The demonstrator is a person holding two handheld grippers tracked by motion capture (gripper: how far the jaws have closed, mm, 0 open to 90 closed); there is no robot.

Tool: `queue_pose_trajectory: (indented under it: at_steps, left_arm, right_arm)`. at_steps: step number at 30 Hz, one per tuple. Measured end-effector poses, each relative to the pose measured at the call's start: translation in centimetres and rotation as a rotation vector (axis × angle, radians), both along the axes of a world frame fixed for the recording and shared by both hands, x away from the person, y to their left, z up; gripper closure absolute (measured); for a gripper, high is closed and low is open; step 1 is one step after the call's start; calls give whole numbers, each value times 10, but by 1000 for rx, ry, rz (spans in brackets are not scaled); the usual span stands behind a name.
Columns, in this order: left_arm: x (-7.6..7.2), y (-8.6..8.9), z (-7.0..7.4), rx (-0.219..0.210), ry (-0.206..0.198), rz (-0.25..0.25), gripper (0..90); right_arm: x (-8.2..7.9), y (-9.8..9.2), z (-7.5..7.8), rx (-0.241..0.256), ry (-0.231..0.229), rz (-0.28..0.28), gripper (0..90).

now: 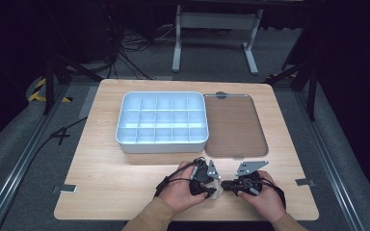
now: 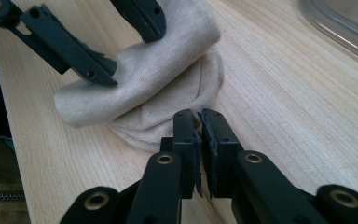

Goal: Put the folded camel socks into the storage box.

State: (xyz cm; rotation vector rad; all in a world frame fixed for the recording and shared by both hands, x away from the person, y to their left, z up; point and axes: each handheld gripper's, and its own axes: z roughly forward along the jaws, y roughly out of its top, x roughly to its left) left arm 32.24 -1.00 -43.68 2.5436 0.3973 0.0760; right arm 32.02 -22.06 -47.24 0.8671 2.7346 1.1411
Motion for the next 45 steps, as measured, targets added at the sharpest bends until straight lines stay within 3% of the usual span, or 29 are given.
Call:
queue_pose_trajectory:
  at_steps: [6,17,23,33,36,45]
  left_arm:
    - [2,2,-6,-32,31,-20,498]
    - [0,-1,-11,-39,14,-25,443]
    - [2,0,-14,-58,17,-33,439]
    - [0,-2,-14,-49,11,-23,432]
    - [-2,-5,-13,-34,-2,-26,420]
    - [-2,-5,-14,-46,8,-25,382]
  right_arm:
    - [0,-1,0,-1,-1,-3,815]
    - [0,-3,1,-5,4,-17,772]
    - [-1,-8,11,36,1,-61,708]
    - [-3,-7,17,88,16,-117,594]
    - [-4,-6,19,100,15,-128,583]
    - [-6,-1,19,115,6,-139,550]
